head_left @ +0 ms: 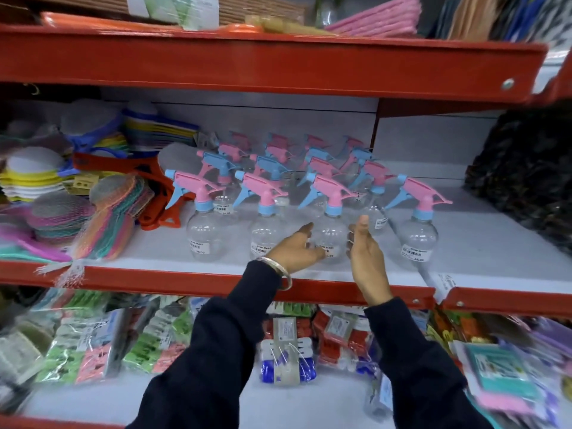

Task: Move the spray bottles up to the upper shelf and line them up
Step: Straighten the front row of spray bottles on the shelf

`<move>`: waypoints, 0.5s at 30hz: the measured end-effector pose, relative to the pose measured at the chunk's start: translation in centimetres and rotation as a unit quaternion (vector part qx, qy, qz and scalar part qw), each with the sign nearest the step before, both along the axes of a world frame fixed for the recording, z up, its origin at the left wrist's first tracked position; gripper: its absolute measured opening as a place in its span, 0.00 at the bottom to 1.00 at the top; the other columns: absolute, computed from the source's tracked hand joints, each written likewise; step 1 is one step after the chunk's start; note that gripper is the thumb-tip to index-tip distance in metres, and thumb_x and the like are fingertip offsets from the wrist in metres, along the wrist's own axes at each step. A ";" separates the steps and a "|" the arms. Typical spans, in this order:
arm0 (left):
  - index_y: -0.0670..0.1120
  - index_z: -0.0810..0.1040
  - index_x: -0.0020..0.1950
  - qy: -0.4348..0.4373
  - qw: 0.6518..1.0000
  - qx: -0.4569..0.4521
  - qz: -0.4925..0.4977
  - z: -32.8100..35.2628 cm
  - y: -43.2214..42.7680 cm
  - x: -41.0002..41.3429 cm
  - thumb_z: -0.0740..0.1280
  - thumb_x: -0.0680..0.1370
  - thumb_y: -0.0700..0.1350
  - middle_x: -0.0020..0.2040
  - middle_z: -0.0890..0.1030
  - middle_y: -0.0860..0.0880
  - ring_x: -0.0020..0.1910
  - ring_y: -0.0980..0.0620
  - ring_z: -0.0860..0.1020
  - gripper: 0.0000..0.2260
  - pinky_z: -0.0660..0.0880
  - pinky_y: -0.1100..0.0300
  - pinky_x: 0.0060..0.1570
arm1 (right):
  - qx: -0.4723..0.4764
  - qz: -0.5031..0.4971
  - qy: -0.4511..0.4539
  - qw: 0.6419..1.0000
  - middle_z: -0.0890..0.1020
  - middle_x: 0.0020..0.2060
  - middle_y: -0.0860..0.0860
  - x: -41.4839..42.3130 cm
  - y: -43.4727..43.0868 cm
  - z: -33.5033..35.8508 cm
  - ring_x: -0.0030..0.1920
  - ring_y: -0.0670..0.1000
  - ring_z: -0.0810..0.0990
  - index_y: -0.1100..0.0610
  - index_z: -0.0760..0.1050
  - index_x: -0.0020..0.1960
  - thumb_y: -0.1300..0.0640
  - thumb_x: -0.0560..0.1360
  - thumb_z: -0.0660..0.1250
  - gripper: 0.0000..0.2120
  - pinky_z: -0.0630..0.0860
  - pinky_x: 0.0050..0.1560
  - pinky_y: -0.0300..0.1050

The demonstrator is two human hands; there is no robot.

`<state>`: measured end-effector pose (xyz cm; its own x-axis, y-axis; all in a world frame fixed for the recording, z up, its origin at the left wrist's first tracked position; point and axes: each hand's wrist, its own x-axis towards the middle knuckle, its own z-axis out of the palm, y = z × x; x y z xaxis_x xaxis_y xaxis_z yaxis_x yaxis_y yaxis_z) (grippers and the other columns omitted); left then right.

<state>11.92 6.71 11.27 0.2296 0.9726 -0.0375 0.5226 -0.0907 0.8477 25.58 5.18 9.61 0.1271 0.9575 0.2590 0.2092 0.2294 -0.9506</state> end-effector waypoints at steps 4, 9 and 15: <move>0.47 0.48 0.76 -0.026 0.999 0.007 0.026 -0.4 -1.1 -0.2 0.64 0.76 0.46 0.76 0.59 0.47 0.72 0.50 0.64 0.34 0.63 0.58 0.67 | -0.012 0.030 0.005 0.999 0.75 0.65 0.54 0.4 0.0 0.1 0.64 0.53 0.74 0.52 0.71 0.64 0.18 0.58 0.43 0.51 0.68 0.68 0.58; 0.44 0.56 0.74 -0.026 0.987 0.102 0.125 -0.4 -2.9 1.6 0.65 0.76 0.47 0.72 0.63 0.46 0.69 0.48 0.66 0.31 0.65 0.55 0.68 | 0.046 -0.010 0.047 0.998 0.77 0.63 0.52 1.8 -1.4 0.1 0.63 0.49 0.74 0.52 0.72 0.63 0.19 0.61 0.46 0.47 0.69 0.68 0.54; 0.48 0.66 0.67 -0.138 0.956 0.236 0.101 0.1 -4.8 7.7 0.65 0.76 0.44 0.64 0.70 0.52 0.60 0.58 0.70 0.20 0.67 0.63 0.59 | 0.183 -0.172 0.046 0.967 0.74 0.62 0.47 6.6 -2.2 -0.2 0.61 0.41 0.72 0.53 0.70 0.65 0.31 0.73 0.47 0.33 0.65 0.58 0.28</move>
<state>19.66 1.91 11.36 -0.0280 0.8914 0.4523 0.3320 -0.4185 0.8453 32.18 2.98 9.44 0.4602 0.7010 0.5448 0.2503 0.4863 -0.8372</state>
